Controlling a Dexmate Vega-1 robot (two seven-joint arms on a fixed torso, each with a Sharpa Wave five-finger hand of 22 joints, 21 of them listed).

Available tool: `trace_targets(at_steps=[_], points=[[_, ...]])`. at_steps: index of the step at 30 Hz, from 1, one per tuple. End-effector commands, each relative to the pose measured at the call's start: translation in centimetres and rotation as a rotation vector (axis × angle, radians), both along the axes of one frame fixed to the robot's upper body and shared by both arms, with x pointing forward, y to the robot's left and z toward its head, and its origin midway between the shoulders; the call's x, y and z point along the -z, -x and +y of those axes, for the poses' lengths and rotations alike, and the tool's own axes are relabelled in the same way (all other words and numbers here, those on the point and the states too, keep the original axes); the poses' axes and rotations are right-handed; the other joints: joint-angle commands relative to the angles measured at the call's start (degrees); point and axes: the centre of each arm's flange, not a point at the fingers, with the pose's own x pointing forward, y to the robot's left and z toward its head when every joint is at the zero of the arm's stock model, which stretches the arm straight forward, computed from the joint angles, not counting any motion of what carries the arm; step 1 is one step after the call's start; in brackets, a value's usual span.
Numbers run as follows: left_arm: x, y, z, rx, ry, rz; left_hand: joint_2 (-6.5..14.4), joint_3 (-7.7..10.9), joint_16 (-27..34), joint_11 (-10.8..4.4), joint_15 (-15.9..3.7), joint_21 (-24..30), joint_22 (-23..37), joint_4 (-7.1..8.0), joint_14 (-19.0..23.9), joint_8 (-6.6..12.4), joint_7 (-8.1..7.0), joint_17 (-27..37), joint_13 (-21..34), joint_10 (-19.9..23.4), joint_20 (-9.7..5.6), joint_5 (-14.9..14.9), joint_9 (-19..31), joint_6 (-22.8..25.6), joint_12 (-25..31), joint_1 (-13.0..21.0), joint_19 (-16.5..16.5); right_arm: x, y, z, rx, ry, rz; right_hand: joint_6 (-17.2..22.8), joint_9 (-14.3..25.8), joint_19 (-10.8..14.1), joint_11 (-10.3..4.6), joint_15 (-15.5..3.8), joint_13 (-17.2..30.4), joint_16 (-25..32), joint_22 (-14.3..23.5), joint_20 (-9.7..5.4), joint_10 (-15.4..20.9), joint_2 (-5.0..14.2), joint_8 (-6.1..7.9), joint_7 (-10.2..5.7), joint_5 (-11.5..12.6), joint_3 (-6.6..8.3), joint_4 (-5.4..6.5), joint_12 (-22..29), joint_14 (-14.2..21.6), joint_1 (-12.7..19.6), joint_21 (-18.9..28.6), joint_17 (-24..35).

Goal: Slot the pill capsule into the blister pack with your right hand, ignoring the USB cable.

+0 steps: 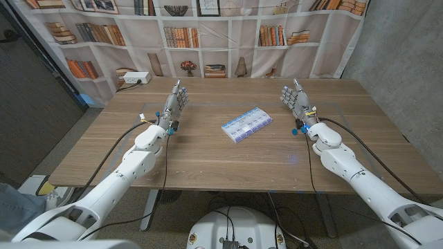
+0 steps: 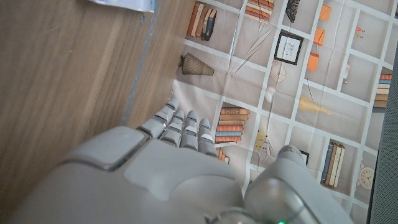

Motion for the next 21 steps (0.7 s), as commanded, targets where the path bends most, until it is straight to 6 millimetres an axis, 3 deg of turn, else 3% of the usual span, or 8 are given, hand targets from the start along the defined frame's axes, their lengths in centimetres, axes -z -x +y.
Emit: trace_targets(at_steps=[1, 5, 8, 21], points=[[0.1, 0.0, 0.0, 0.021, -0.010, 0.018, 0.1, 0.01, 0.1, 0.02, 0.08, 0.3, 0.1, 0.23, -0.4, 0.19, -0.07, 0.1, 0.3, -0.3, -2.37, 0.4, 0.2, -0.3, 0.3, 0.5, -0.1, -0.3, 1.1, 0.6, 0.012, 0.024, -0.024, 0.8, 0.1, 1.2, -0.11, -0.13, 0.1, 0.5, 0.2, -1.13, 0.9, 0.17, 0.29, 0.04, 0.3, 0.44, -0.06, 0.4, 1.1, 0.7, 0.5, 0.3], [-0.2, 0.4, 0.2, 0.018, -0.016, 0.009, 0.2, -0.02, 0.1, 0.13, 0.16, 0.3, 0.1, 0.15, 0.0, 0.28, 0.01, 0.1, 0.3, 0.1, -2.21, 0.5, 0.2, 0.2, 0.3, 0.7, 0.2, 0.1, 1.9, 0.6, 0.034, 0.014, -0.051, 1.4, 0.1, 1.9, -0.26, -0.72, 0.1, 0.5, 0.2, -1.48, 1.5, 0.74, 0.51, -0.51, 0.2, 0.81, -0.40, 0.5, 1.6, 1.5, 0.5, 0.3], [-0.7, 0.9, 0.3, 0.009, -0.026, -0.001, 0.3, -0.06, 0.1, 0.03, 0.14, 0.3, 0.1, 0.10, 0.2, 0.36, -0.08, 0.1, 0.3, 0.5, -2.15, 0.5, 0.2, 0.7, 0.3, 0.8, 0.4, 0.1, 2.2, 0.4, 0.039, 0.018, -0.066, 2.3, 0.1, 2.6, -1.21, -1.77, 0.1, 0.5, 0.3, -1.95, 1.7, 1.28, 0.76, -0.91, 0.1, 1.22, -0.89, 0.5, 2.1, 2.4, 0.4, 0.2], [-2.0, 3.1, 0.3, 0.015, -0.036, -0.034, 0.7, -0.18, 0.1, 0.37, 0.34, 0.2, 0.1, -0.03, 1.1, 0.34, -0.02, 0.2, 0.3, 1.7, -1.64, 0.6, 0.2, 1.5, 0.4, 1.2, 1.1, 0.4, 3.1, -1.5, 0.066, 0.037, -0.107, 3.8, 0.1, 4.6, -1.64, -2.89, 0.1, 0.6, 0.3, -2.59, 3.5, 1.44, 1.01, -1.75, -0.2, 1.53, -1.87, 1.0, 3.6, 3.9, 0.5, 0.2]])
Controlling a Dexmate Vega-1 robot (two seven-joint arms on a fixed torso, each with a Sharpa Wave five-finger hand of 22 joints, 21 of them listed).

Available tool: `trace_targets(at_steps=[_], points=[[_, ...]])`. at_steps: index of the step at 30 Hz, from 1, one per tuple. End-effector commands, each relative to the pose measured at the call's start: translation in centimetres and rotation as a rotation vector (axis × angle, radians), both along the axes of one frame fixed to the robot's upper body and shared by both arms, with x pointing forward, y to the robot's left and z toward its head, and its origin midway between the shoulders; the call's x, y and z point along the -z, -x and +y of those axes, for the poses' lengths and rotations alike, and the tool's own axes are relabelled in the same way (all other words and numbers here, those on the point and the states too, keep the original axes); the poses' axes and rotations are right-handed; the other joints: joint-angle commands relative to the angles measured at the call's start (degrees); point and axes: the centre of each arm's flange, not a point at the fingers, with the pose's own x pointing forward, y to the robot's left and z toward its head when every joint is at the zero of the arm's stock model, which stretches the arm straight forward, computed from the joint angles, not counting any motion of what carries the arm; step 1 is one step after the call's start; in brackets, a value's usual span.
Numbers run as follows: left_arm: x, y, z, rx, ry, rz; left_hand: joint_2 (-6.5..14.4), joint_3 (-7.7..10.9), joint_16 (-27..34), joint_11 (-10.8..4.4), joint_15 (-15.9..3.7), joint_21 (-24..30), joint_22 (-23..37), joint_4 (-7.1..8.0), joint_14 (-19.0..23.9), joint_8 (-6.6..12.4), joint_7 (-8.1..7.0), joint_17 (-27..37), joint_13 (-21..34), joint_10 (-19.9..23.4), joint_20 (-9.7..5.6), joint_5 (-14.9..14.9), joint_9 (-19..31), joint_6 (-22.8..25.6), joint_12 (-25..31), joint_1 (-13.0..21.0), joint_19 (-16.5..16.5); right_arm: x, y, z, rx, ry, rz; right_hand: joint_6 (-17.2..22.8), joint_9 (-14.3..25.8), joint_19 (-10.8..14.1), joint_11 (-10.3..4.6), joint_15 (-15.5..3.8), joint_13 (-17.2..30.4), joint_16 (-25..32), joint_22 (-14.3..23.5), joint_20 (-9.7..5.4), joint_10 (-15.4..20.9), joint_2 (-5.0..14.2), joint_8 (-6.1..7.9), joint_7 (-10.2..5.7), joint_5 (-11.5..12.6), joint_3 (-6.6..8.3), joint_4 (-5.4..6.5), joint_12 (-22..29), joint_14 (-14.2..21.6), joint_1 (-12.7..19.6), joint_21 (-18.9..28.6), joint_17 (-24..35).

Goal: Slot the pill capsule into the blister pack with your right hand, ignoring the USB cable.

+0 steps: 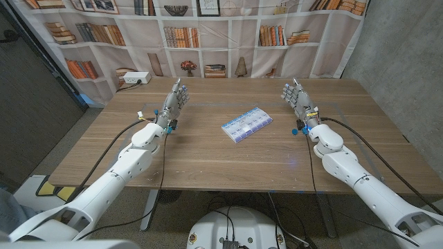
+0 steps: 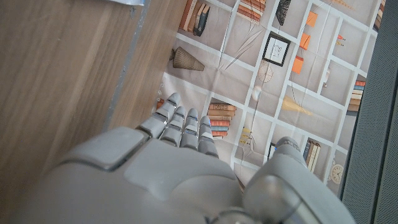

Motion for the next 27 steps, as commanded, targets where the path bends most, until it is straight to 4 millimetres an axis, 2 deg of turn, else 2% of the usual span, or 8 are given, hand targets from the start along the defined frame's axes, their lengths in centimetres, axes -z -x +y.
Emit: trace_targets(at_steps=[1, 7, 11, 14, 18, 27], points=[[-1.0, 1.9, 0.0, 0.012, -0.009, -0.031, 0.0, -0.19, 0.1, -0.15, 0.17, 0.2, 0.1, -0.03, 0.9, 0.35, 0.28, 0.2, 0.3, 0.6, -1.55, 0.4, 0.2, 0.7, 0.4, 0.5, 0.6, 0.3, 1.0, -1.3, 0.024, 0.018, -0.040, 0.6, 0.1, 0.8, -0.17, -0.34, 0.1, 0.3, 0.3, -2.76, 0.9, -0.22, 0.17, -0.12, -0.3, 0.21, -0.61, 0.5, 0.6, 1.0, 0.3, 0.2], [-0.9, 2.1, 0.5, 0.012, 0.001, -0.033, 0.6, -0.21, 0.2, 0.25, 0.10, 0.4, 0.1, -0.22, 2.5, 0.84, 0.66, 0.2, 0.3, 2.5, -1.97, 0.5, 0.2, 3.1, 0.7, 1.2, 2.1, 0.9, 1.9, -1.6, 0.059, 0.018, -0.033, 2.4, 0.1, 3.3, -0.19, -1.00, 0.1, 0.7, 0.4, -2.89, 2.6, 0.26, 0.50, 0.12, -0.6, 0.57, -1.23, 0.9, 3.2, 2.1, 0.7, 0.2], [-1.0, 2.4, 0.6, 0.007, -0.012, -0.042, 0.8, -0.20, 0.2, 0.23, -0.05, 0.3, 0.1, -0.26, 2.6, 0.84, 0.59, 0.2, 0.3, 2.8, -2.02, 0.6, 0.2, 3.3, 0.7, 1.3, 2.1, 1.1, 2.6, -1.9, 0.085, 0.027, -0.040, 3.2, 0.1, 4.1, -0.26, -1.27, 0.1, 0.8, 0.5, -3.19, 3.3, 0.40, 0.62, -0.12, -0.7, 0.69, -1.45, 1.0, 3.9, 2.5, 0.8, 0.3], [-1.1, 2.5, 0.6, -0.012, -0.022, -0.064, 1.1, -0.14, -0.3, -0.07, -0.24, -0.1, 0.2, -0.35, 1.9, 0.71, 0.50, 0.2, 0.3, 2.7, -1.66, 0.6, 0.2, 3.5, 0.4, 1.6, 1.4, 1.2, 3.1, -2.1, 0.103, 0.014, -0.040, 3.9, 0.1, 3.9, -0.06, -1.17, 0.1, 0.5, 0.5, -3.04, 3.5, 0.42, 0.79, -0.04, -0.8, 0.72, -1.58, 1.0, 3.8, 2.7, 0.6, 0.3], [-0.7, 2.5, 0.6, -0.040, -0.011, -0.094, 1.4, -0.06, -0.5, -0.24, -0.34, -0.4, 0.2, -0.43, 1.5, 0.67, 0.26, 0.2, 0.3, 2.7, -1.57, 0.6, 0.3, 3.7, 0.3, 1.9, 1.0, 1.4, 3.8, -2.4, 0.128, 0.010, -0.038, 4.1, 0.2, 2.3, 0.45, -0.10, 0.1, -0.4, 0.5, -2.58, 2.3, 1.20, 0.53, 0.59, -0.9, 1.38, -2.27, 0.3, 1.9, 4.1, -0.4, 0.2], [-0.7, 2.5, 0.6, -0.015, -0.029, -0.079, 1.9, 0.09, -0.5, -0.22, -0.45, -0.5, 0.2, -0.55, 1.6, 0.76, 0.10, 0.2, 0.3, 3.0, -1.63, 0.7, 0.3, 4.5, 0.2, 2.4, 0.9, 1.4, 5.1, -3.1, 0.184, 0.020, -0.047, 4.0, 0.2, 1.5, 0.57, -0.24, 0.2, -0.8, 0.5, -2.74, 1.4, 1.01, 0.29, 0.35, -1.1, 1.35, -2.58, -0.2, 0.8, 4.6, -1.0, 0.2]])
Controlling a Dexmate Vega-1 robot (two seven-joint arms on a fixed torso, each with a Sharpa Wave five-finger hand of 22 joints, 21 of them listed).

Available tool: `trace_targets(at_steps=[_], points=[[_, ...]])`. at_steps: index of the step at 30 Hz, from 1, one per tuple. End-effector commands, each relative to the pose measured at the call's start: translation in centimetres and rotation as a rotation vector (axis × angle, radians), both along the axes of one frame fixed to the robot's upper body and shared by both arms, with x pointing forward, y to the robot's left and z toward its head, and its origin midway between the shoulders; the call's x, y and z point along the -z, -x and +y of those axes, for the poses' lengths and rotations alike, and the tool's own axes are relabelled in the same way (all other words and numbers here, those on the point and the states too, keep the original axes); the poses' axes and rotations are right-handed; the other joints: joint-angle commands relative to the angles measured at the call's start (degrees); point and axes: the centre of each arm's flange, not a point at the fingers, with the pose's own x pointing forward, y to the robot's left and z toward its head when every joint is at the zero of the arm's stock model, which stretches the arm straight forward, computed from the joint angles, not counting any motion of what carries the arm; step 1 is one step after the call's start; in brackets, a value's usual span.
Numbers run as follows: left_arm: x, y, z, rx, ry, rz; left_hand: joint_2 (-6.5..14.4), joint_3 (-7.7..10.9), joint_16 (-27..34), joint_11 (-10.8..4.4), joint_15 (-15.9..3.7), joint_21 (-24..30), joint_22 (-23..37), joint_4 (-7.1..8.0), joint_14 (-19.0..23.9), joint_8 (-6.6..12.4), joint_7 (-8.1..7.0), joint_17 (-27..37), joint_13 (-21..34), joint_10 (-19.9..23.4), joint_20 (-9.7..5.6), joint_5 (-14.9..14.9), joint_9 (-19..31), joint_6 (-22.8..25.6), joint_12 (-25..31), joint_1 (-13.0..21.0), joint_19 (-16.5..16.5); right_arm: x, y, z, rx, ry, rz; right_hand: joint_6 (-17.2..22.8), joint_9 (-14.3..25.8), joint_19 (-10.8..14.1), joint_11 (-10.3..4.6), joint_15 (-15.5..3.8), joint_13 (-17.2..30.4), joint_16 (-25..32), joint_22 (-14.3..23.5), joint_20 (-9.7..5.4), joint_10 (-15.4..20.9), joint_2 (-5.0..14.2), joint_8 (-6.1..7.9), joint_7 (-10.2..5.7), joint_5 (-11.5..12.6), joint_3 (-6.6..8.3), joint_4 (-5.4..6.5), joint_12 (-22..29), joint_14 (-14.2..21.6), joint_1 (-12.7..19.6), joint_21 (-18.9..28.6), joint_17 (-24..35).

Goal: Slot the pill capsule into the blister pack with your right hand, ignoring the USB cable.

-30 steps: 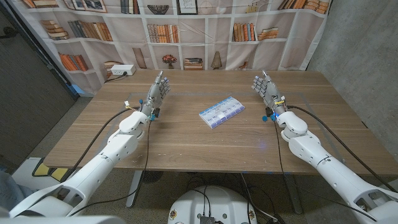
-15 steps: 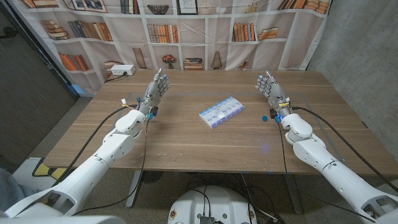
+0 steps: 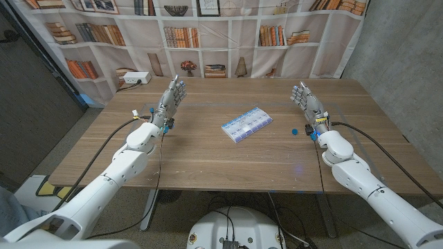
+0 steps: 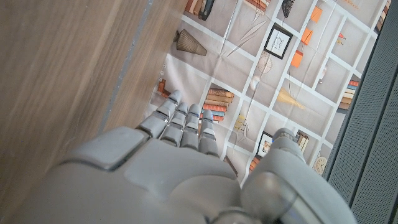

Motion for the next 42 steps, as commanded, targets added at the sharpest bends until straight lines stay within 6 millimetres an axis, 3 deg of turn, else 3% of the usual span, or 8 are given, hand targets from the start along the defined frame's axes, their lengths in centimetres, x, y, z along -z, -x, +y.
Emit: trace_targets(at_steps=[1, 9, 14, 23, 33, 36, 38, 42], points=[[0.1, 0.2, 0.0, 0.003, -0.022, 0.000, 0.1, 0.10, -0.2, -0.29, -0.15, -0.2, 0.2, -0.21, -0.1, 0.19, 0.04, 0.2, 0.3, 0.4, -1.41, 0.5, 0.3, 0.7, -0.2, 0.6, -0.3, 0.2, 1.9, -1.0, 0.084, 0.010, -0.004, 0.1, 0.2, -0.5, 0.20, 0.02, 0.2, -0.1, 0.2, -2.56, -0.8, -0.15, -0.23, -0.21, -0.3, 0.06, -0.53, -0.5, -0.7, 0.7, -0.3, 0.2], [-0.4, 1.1, -0.2, -0.034, -0.071, 0.031, 3.4, 1.83, -0.3, -0.15, -0.34, -0.4, 0.2, -1.09, 0.2, 0.65, 0.64, 0.2, 0.3, 1.6, -1.30, 0.4, 0.3, 3.6, -0.4, 3.6, -0.2, 0.5, 3.2, -2.2, 0.141, 0.066, 0.013, 0.8, 0.2, -0.4, -0.06, -0.14, 0.2, 0.1, 0.2, -2.56, -0.5, -0.46, -0.13, -0.36, -0.4, -0.05, -0.76, -0.4, -0.5, 0.9, -0.4, 0.3], [-0.2, 1.3, -0.5, -0.017, -0.057, 0.031, 4.0, 2.20, -0.3, -0.09, -0.47, -0.3, 0.2, -1.43, 0.5, 0.67, 0.76, 0.1, 0.3, 1.9, -1.47, 0.2, 0.3, 4.3, -0.5, 4.4, 0.2, 0.4, 3.8, -2.7, 0.156, 0.096, 0.025, 0.5, 0.2, 0.1, -0.32, -0.14, 0.2, 0.4, 0.3, -2.37, 0.9, -0.69, -0.38, -0.69, -0.4, -0.16, -0.90, 0.1, 0.3, 1.1, -0.4, 0.3], [-0.2, 1.9, -1.6, 0.021, -0.028, -0.019, 4.5, 2.52, -0.1, -0.51, -0.82, -0.5, 0.2, -1.96, 1.4, 0.73, 0.63, 0.1, 0.3, 3.0, -0.99, -0.1, 0.2, 5.4, -0.4, 5.4, 0.2, 0.4, 4.6, -4.3, 0.168, 0.140, 0.037, 0.7, 0.3, 0.9, -3.56, -0.80, 0.2, 0.4, 0.3, -2.42, 3.5, -0.71, -0.56, -4.71, -0.3, 0.03, -1.44, 0.8, 1.0, 2.5, -0.5, 0.2], [-0.6, 2.6, -3.3, 0.018, -0.049, 0.003, 4.5, 2.48, -0.1, -0.15, -0.81, -0.6, 0.2, -2.24, 1.9, 0.62, 0.77, 0.1, 0.3, 3.4, -0.93, -0.5, 0.2, 6.1, -0.5, 6.0, 0.1, 0.4, 6.0, -5.7, 0.252, 0.224, 0.021, 2.6, 0.4, 1.8, -5.26, -1.52, 0.2, 0.7, 0.3, -2.45, 5.0, -0.46, 0.01, -5.76, -0.1, 0.54, -2.03, 1.1, 2.5, 4.2, -0.4, 0.2], [-0.4, 2.7, -3.3, 0.017, -0.038, 0.002, 4.4, 2.42, -0.2, -0.44, -0.75, -0.6, 0.2, -2.31, 1.8, 0.51, 0.81, 0.1, 0.3, 3.5, -0.80, -0.6, 0.2, 6.1, -0.5, 6.0, 0.0, 0.5, 6.6, -5.9, 0.300, 0.265, 0.018, 3.2, 0.4, 1.9, -5.30, -1.52, 0.2, 0.6, 0.3, -2.49, 5.1, -0.38, 0.19, -6.61, -0.1, 0.70, -2.18, 1.0, 2.5, 4.7, -0.4, 0.2], [-0.1, 2.7, -3.4, 0.014, -0.037, 0.006, 4.4, 2.39, -0.2, -0.27, -0.78, -0.7, 0.2, -2.33, 1.9, 0.47, 0.79, 0.1, 0.3, 3.5, -0.70, -0.6, 0.2, 6.2, -0.6, 6.1, -0.1, 0.8, 7.0, -6.0, 0.333, 0.286, 0.026, 3.8, 0.4, 2.0, -6.88, -1.40, 0.2, 0.6, 0.3, -2.47, 5.1, -0.44, 0.26, -7.41, 0.0, 0.87, -2.37, 0.9, 2.8, 5.6, -0.5, 0.2], [0.3, 2.8, -3.6, 0.015, -0.036, 0.013, 4.4, 2.34, -0.2, -0.34, -0.75, -0.7, 0.2, -2.35, 1.9, 0.43, 0.78, 0.1, 0.4, 3.5, -0.71, -0.7, 0.2, 6.3, -0.6, 6.1, -0.1, 1.4, 7.7, -6.3, 0.375, 0.317, 0.039, 5.1, 0.5, 2.1, -7.88, -1.59, 0.2, 0.6, 0.4, -2.35, 5.6, -0.53, 0.55, -9.54, 0.0, 1.11, -2.60, 0.9, 3.4, 6.8, -0.7, 0.2]])
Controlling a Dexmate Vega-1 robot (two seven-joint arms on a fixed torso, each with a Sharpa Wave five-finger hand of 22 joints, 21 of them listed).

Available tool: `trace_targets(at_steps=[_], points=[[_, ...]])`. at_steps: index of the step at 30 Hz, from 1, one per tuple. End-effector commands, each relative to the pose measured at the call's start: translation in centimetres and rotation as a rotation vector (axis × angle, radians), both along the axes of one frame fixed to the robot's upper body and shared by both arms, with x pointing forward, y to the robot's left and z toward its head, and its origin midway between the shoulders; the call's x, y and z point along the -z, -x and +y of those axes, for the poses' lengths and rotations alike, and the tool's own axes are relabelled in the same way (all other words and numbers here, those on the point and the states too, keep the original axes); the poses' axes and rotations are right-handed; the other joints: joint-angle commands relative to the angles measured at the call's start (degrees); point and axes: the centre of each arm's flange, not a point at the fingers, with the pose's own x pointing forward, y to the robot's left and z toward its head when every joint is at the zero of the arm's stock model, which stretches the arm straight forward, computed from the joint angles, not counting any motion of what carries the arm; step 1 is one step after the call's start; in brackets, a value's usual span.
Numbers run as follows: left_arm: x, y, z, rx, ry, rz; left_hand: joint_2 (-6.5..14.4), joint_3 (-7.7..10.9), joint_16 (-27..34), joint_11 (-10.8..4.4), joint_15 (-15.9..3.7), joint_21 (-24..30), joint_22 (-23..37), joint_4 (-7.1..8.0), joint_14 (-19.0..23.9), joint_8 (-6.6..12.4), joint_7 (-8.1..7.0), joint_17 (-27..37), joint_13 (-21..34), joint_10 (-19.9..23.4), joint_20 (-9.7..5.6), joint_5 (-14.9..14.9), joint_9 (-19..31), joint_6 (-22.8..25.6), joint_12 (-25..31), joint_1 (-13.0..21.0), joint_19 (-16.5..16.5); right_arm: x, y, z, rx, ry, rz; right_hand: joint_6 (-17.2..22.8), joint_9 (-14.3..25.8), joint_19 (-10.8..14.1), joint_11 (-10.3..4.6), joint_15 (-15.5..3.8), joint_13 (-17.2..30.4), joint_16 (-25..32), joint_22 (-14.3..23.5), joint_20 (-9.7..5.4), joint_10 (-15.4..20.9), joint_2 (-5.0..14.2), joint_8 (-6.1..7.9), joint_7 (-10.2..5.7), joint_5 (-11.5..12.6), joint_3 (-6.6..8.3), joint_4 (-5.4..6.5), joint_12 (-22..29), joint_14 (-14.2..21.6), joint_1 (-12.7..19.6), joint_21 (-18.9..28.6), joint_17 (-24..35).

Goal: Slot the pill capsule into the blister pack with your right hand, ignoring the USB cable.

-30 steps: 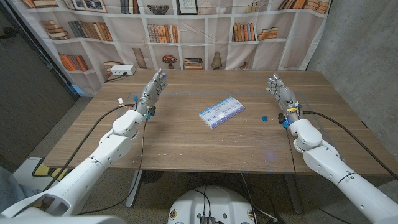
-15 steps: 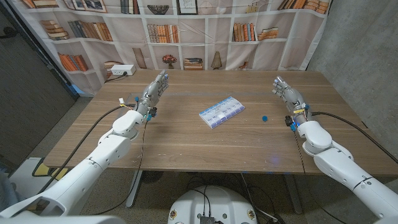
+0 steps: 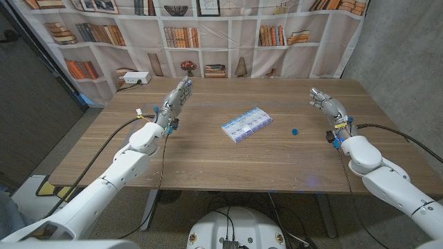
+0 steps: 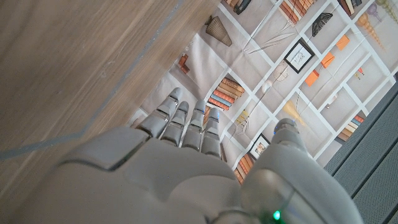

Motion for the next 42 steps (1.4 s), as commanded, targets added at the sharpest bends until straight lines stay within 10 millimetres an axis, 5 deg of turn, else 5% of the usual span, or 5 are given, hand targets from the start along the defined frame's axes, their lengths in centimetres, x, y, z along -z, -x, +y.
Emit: trace_targets(at_steps=[1, 14, 27, 42], points=[[0.8, 0.7, -1.0, -0.001, -0.001, 0.014, 0.0, 0.05, 0.0, 0.09, 0.03, -0.2, 0.2, -0.41, 0.7, 0.16, -0.24, 0.2, 0.1, 0.5, -0.75, -0.2, 0.2, 0.6, -0.2, 0.4, -0.1, 1.0, 2.2, -1.2, 0.143, 0.111, 0.015, 1.2, 0.2, 0.5, -1.77, 0.06, 0.2, 0.1, 0.1, -2.31, 0.5, -0.14, 0.73, -1.91, 0.4, 0.34, -0.41, 0.0, 1.0, 1.5, -0.2, 0.2], [0.9, 0.6, -0.8, 0.015, -0.034, 0.029, -0.1, -0.18, 0.1, -0.15, 0.11, -0.3, 0.2, -0.44, 1.2, 0.11, -0.48, 0.2, 0.1, 1.3, -0.73, -0.6, 0.3, 1.3, -0.2, 0.4, -0.1, 1.8, 3.2, -0.7, 0.262, 0.236, 0.046, 6.5, 0.1, -0.3, -2.68, 0.11, 0.2, -0.5, 0.1, -1.95, -0.2, -0.20, 1.98, -4.97, 0.7, 1.20, -0.95, -0.6, -0.2, 5.1, -0.8, 0.2], [0.6, 0.6, -0.5, 0.010, -0.033, 0.009, -0.3, -0.59, 0.1, -0.13, -0.02, -0.3, 0.3, -0.35, 1.8, 0.05, -0.44, 0.2, 0.1, 2.3, -0.60, -1.0, 0.3, 2.2, -0.1, 0.3, -0.1, 1.6, 3.3, 0.4, 0.342, 0.335, 0.069, 8.7, 0.1, -3.5, -3.47, 0.68, 0.3, -0.9, 0.0, -1.30, -2.2, -1.15, 1.88, -6.32, 1.2, 1.86, -1.20, -1.4, -3.5, 9.5, -1.8, 0.2], [0.3, 0.4, 0.1, -0.001, -0.032, -0.001, -0.3, -0.88, 0.0, -0.16, -0.13, -0.3, 0.3, -0.27, 2.0, -0.19, -0.49, 0.2, 0.1, 2.5, -0.45, -1.3, 0.3, 2.5, -0.3, 0.1, -0.1, 1.4, 2.6, 1.5, 0.402, 0.426, 0.102, 13.1, 0.1, -1.3, -5.75, 1.59, 0.1, -0.2, -0.3, -0.17, -0.5, -2.43, 2.08, -7.49, 1.9, 2.95, -1.42, -1.0, -1.2, 17.1, -1.2, 0.0]])
